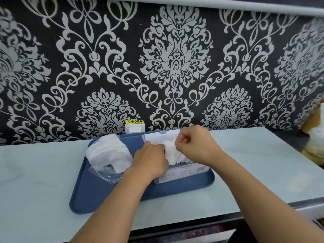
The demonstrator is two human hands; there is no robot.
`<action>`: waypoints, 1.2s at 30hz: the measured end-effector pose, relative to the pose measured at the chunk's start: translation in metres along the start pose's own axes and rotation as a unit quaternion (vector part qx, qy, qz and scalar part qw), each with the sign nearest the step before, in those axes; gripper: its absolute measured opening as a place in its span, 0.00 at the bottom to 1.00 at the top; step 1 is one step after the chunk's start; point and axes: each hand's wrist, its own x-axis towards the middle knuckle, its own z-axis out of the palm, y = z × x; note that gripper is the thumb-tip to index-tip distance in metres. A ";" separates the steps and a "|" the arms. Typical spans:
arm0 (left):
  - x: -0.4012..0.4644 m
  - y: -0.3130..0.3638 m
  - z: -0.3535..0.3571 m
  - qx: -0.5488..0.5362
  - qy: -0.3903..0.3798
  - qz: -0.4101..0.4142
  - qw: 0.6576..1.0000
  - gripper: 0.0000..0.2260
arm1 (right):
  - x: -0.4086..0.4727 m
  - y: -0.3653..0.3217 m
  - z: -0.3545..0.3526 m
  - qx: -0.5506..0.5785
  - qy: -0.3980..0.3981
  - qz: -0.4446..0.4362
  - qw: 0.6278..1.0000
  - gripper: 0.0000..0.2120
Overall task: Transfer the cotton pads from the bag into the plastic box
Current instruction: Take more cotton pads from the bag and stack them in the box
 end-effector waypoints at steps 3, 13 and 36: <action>0.002 -0.002 0.000 -0.013 -0.011 0.003 1.000 0.08 | -0.006 -0.003 0.012 -0.017 -0.146 -0.016 0.989 0.11; -0.009 -0.008 -0.009 -0.013 0.062 0.028 0.998 0.13 | -0.004 -0.013 0.012 0.012 -0.128 -0.014 0.992 0.11; -0.016 -0.161 -0.028 -0.251 0.069 -0.090 0.961 0.48 | -0.003 -0.081 0.086 -0.298 -0.067 -0.202 0.931 0.21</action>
